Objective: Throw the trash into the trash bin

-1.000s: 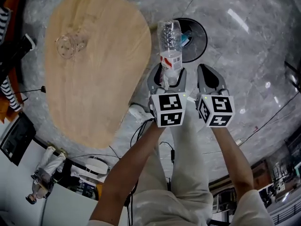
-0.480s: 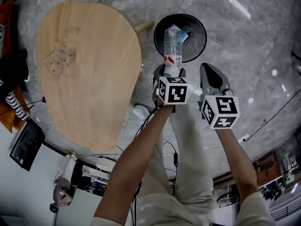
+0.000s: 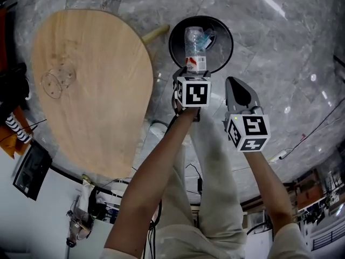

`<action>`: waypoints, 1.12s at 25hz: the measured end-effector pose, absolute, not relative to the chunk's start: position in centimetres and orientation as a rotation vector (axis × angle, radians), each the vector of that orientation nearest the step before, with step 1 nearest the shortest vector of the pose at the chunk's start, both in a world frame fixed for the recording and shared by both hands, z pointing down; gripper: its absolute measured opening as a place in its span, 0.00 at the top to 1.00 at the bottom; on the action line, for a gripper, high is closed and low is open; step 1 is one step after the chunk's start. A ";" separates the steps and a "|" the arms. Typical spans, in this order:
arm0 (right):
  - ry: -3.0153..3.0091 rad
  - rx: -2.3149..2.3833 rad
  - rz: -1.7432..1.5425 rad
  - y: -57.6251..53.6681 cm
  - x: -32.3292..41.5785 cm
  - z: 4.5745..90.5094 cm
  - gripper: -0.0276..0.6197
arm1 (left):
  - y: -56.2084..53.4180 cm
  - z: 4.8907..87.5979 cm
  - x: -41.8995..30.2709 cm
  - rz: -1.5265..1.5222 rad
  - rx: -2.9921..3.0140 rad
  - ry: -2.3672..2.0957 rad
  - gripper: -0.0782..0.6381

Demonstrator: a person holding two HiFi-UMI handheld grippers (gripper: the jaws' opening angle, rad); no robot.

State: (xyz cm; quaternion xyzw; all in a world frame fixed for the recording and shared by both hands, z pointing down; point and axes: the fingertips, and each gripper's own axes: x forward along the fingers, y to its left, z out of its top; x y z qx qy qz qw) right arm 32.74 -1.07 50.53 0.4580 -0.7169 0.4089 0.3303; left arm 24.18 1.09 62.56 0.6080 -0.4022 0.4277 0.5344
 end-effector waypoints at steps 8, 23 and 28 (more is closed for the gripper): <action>-1.867 1.189 1.064 -0.9 32.8 50.3 0.92 | 0.9 61.4 24.5 1.023 1.499 -0.957 0.43; -1.987 1.171 0.988 -3.6 27.5 44.6 0.92 | 1.5 52.2 19.7 0.909 1.589 -1.125 0.88; -2.044 1.139 0.935 -3.6 24.2 41.3 0.92 | 1.3 46.2 17.0 0.728 1.568 -1.187 0.88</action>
